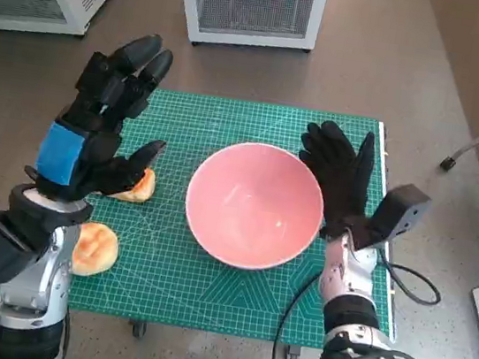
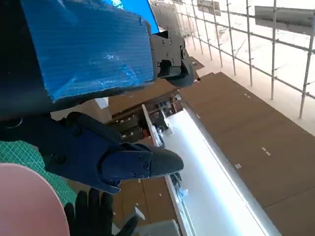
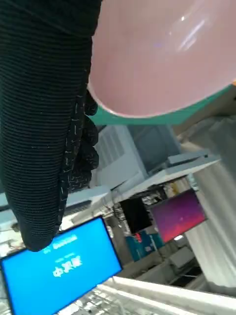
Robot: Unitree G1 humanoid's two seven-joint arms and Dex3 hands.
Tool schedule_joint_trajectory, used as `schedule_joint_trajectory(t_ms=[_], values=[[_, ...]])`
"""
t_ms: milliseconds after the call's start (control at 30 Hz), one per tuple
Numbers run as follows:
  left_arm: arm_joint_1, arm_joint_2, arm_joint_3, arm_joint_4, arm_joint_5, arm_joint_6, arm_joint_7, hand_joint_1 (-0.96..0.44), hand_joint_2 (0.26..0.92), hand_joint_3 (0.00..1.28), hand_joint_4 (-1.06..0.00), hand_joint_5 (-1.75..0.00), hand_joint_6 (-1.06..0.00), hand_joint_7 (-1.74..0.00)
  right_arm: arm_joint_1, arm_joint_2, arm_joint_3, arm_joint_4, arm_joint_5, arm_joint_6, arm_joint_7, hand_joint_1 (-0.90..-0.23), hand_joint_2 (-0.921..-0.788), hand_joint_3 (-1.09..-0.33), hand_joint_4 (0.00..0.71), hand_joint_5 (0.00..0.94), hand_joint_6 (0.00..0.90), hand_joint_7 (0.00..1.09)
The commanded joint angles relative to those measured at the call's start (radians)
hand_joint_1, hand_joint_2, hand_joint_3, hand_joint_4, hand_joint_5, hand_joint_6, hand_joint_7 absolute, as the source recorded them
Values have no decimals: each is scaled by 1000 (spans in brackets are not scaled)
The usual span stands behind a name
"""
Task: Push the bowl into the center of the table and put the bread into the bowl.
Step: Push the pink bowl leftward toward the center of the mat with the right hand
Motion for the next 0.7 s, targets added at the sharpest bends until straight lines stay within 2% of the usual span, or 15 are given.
schedule_joint_trajectory(t_ms=[33,200,300,400,533,700], values=[[14,2,9,-32,-7,10,10,-586,921,377,-278,-2,-52,-622,-5,11,5,21,-15,25,4,-442,-921,-474,571,7,746,62],[23,0,9,-45,-3,13,19,-581,921,377,-277,-2,-47,-625,-13,-2,24,15,-36,6,-1,-436,-921,-478,571,6,764,71],[27,1,11,-53,-2,15,25,-579,921,377,-276,-1,-44,-628,-17,-17,48,2,-64,-34,2,-435,-921,-479,574,6,768,72],[29,4,16,-56,-4,16,28,-576,921,377,-275,-1,-41,-631,-20,-29,58,-10,-78,-75,19,-441,-921,-476,577,7,769,71],[29,6,20,-66,-6,22,33,-566,921,376,-273,0,-36,-638,-29,-45,55,-28,-71,-138,75,-451,-921,-466,580,6,745,56],[28,6,24,-82,-5,36,42,-556,921,373,-270,0,-28,-646,-47,-60,28,-60,-27,-189,165,-466,-921,-457,580,5,709,34]])
